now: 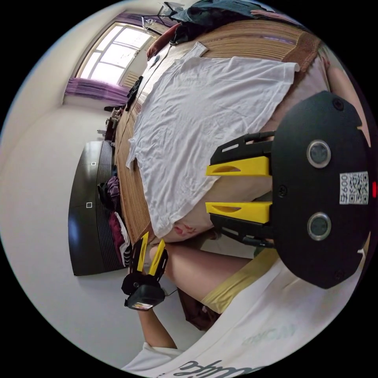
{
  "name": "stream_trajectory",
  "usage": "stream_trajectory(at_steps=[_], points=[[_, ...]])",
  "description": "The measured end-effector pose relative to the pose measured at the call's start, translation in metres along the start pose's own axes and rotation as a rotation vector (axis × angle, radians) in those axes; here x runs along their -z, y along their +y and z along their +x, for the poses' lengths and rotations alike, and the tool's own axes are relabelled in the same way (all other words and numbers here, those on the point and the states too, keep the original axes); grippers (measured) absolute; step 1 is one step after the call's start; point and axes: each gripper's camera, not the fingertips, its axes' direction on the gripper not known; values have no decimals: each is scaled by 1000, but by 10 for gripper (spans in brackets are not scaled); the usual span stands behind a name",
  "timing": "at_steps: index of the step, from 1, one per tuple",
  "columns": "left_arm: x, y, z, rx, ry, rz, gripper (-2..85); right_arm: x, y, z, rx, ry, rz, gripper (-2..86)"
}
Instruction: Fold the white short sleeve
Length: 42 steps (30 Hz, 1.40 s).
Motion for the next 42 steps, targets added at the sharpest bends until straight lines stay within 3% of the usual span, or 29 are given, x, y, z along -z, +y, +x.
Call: stream_trajectory(at_steps=[13,18,24,29,34,42], points=[[20,0,-30,47,50,29,30,-39,70,20,72,-29,-1,81],[34,12,-44,120,-6,75,21,-62,87,4,251,-10,20,82],[39,25,-76,295,104,72,19,-93,91,-30,441,-16,141,85],[39,35,-102,428,239,56,18,-139,100,-54,544,86,103,79],[38,47,-110,477,270,81,18,-178,120,-51,559,184,45,56],[26,62,-114,519,329,86,19,-182,149,-14,501,74,53,11]])
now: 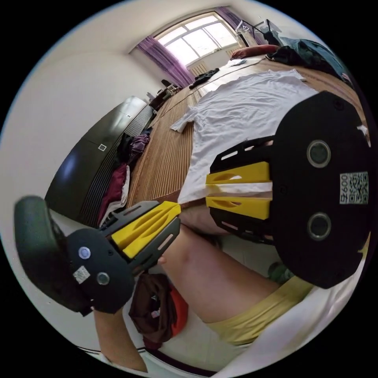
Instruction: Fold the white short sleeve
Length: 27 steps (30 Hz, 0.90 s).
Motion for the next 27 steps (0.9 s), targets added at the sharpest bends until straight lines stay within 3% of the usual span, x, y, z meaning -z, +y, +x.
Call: stream_trajectory(at_steps=[13,17,27], points=[[-3,13,-33,163,163,19,20,-41,51,-49,148,99,-41,61],[-4,16,-30,160,156,8,15,-60,56,-48,135,153,-79,31],[-13,21,-2,124,125,3,11,-56,66,-8,-5,39,-26,-8]])
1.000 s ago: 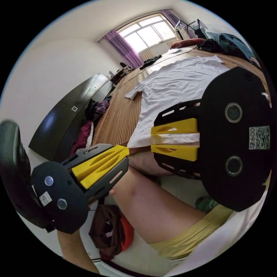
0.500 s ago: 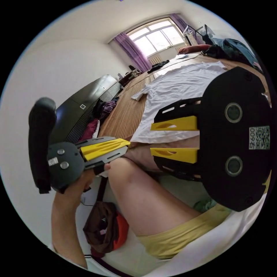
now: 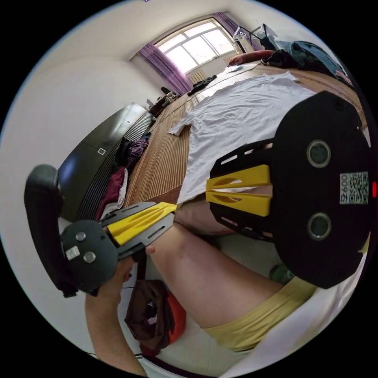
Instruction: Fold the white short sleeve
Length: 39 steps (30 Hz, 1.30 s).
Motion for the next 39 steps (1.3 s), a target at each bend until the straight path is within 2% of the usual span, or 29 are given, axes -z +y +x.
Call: stream_trajectory(at_steps=[7,11,14,16,18,21,27,39], points=[[-13,14,30,-11,-70,9,12,-12,0,7,7,-43,-18,-9],[-25,25,50,-54,-163,-84,15,-18,-2,11,-11,-47,-24,-9],[-14,34,69,-64,-177,14,26,-19,-5,19,-42,-65,-18,-9],[-5,35,89,-99,-234,91,38,-18,-8,25,-61,-76,-10,-9],[-4,31,120,-181,-365,137,48,-15,-12,32,-81,-83,9,-9],[-11,24,143,-215,-435,172,49,-11,-17,38,-78,-83,23,-9],[-20,16,135,-59,-423,180,25,-9,-30,42,-36,-71,26,-8],[-23,29,119,10,-374,139,15,0,-56,53,-66,-36,64,-5]])
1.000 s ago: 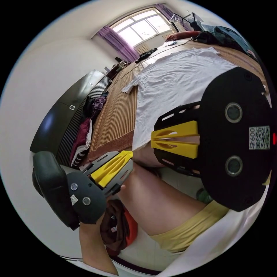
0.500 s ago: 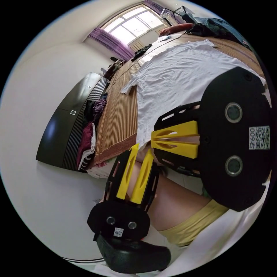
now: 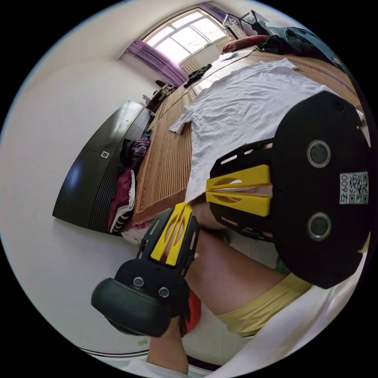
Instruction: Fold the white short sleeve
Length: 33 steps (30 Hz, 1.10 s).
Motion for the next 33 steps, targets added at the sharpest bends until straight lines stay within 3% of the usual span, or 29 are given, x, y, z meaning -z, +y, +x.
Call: stream_trajectory(at_steps=[13,22,26,33], points=[[-9,3,-7,-10,62,-12,15,-15,-43,-16,86,72,-28,11],[-24,6,-1,-24,70,-35,15,6,-72,51,-75,-121,-22,-8],[-27,8,-3,41,71,-38,13,13,-85,88,-135,-231,2,-8],[-18,14,-28,266,161,2,12,27,-101,112,-94,-257,7,-8]])
